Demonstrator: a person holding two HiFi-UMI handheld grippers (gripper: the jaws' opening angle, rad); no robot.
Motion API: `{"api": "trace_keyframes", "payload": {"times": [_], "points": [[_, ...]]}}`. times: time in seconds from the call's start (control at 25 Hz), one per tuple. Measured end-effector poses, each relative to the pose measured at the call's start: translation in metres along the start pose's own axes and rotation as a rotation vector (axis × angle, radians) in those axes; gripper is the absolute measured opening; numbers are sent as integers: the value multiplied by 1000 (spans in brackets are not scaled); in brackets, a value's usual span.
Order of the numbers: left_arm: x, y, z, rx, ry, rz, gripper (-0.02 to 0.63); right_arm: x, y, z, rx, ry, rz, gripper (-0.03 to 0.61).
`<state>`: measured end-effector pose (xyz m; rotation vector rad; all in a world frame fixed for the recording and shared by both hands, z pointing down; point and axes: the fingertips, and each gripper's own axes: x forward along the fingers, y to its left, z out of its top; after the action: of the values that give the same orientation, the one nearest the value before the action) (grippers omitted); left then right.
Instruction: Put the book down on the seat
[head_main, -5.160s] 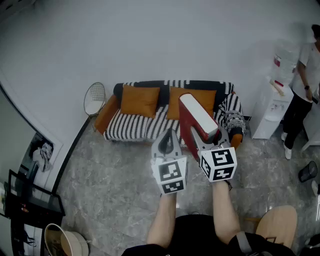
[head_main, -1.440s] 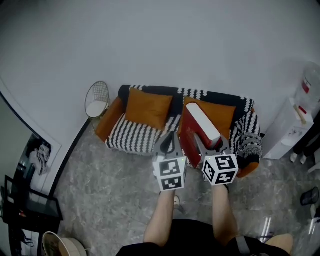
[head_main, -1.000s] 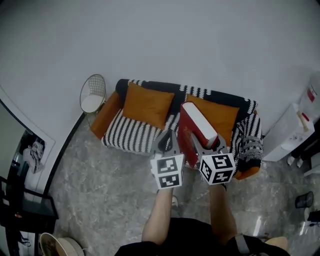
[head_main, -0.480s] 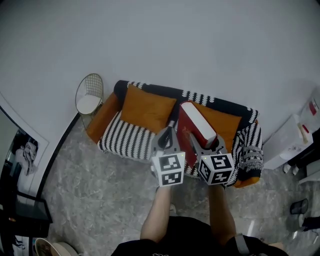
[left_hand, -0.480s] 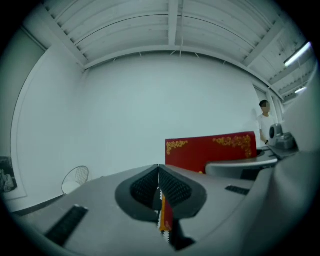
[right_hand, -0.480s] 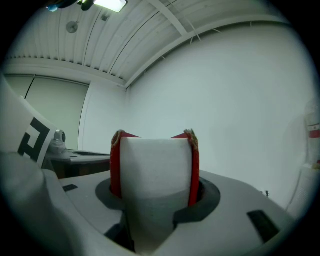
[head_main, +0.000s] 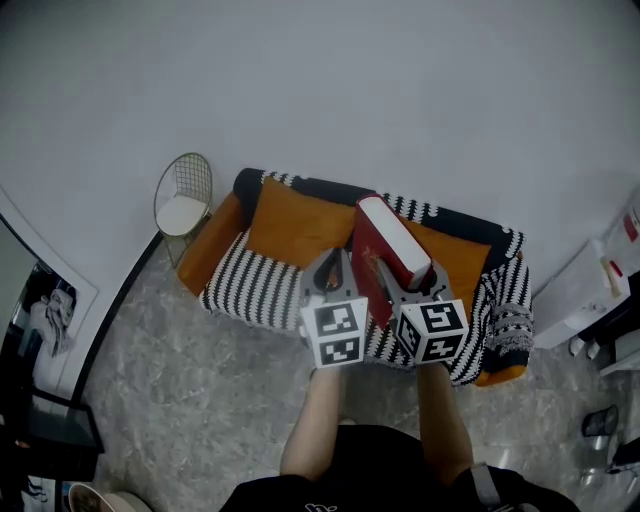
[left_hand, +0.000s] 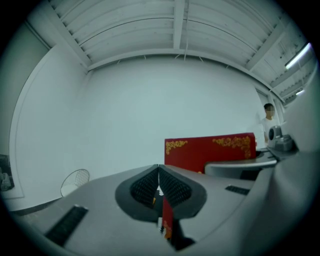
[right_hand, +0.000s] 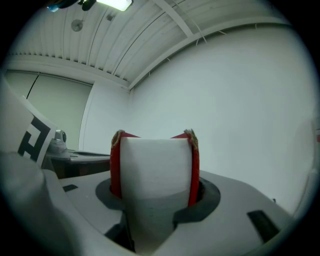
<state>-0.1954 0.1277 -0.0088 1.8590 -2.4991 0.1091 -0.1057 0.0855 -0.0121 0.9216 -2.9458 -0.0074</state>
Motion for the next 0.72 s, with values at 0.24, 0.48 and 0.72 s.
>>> {"api": "trace_keyframes", "payload": {"times": [0.24, 0.48, 0.72], "points": [[7, 15, 3, -13, -14, 4, 12, 15, 8, 6, -17, -10, 10, 233], [8, 13, -1, -24, -6, -15, 12, 15, 8, 4, -23, -1, -1, 233], [4, 15, -1, -44, -13, -21, 12, 9, 12, 6, -36, -5, 0, 233]]}}
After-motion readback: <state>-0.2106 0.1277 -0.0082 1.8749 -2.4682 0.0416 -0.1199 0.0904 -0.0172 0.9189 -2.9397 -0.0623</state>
